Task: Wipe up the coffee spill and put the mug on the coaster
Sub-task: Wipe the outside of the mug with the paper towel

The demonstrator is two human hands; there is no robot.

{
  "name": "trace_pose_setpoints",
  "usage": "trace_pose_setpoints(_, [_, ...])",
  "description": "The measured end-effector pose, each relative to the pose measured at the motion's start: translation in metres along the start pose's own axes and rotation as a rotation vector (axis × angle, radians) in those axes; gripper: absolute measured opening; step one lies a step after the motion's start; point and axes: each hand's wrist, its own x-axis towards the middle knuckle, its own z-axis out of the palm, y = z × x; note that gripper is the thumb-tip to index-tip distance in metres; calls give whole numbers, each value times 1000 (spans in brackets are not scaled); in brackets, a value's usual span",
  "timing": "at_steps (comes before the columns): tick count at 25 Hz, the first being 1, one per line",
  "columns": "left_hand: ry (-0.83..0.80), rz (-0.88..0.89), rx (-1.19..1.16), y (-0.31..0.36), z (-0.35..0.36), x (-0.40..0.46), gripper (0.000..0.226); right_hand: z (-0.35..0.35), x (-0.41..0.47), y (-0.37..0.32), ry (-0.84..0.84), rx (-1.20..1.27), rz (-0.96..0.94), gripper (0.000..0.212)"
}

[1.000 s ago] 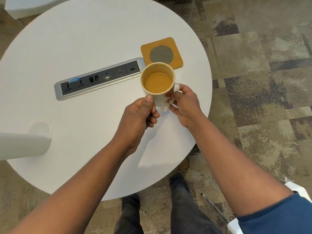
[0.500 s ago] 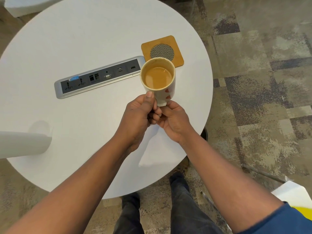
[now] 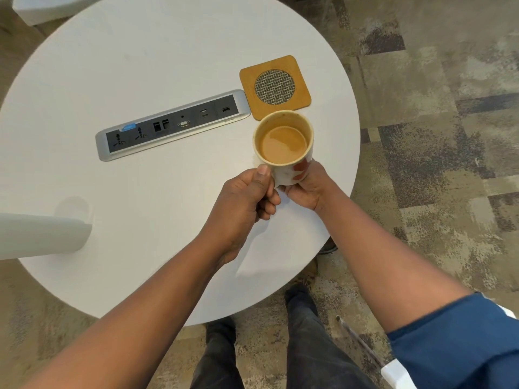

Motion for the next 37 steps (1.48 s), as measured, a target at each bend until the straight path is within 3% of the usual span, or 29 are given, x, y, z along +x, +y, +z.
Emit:
trace_pose_setpoints(9, [47, 20, 22, 1, -3, 4, 47, -40, -6, -5, 26, 118, -130, 31])
trace_pose_setpoints(15, [91, 22, -19, 6, -7, 11, 43, -35, -28, 22, -13, 116, -108, 14])
trace_pose_setpoints(19, [83, 29, -27, 8, -6, 12, 42, -15, -21, 41, -86, 121, -38, 36])
trace_pose_setpoints(23, [79, 37, -16, 11, -5, 11, 42, 7, -19, 38, -164, 70, -48, 11])
trace_pose_setpoints(29, [44, 20, -17, 8, -7, 7, 43, 12, 1, 15, -287, -116, -31, 36])
trace_pose_setpoints(32, [30, 11, 3, 5, -7, 4, 43, -1, 21, 7, -137, -50, 1, 21])
trace_pose_setpoints(34, [22, 8, 16, 5, -8, 3, 44, -13, 29, 2, -36, 44, -18, 26])
trace_pose_setpoints(37, [31, 15, 24, 5, -8, 6, 44, -30, 25, -9, -12, 110, -134, 27])
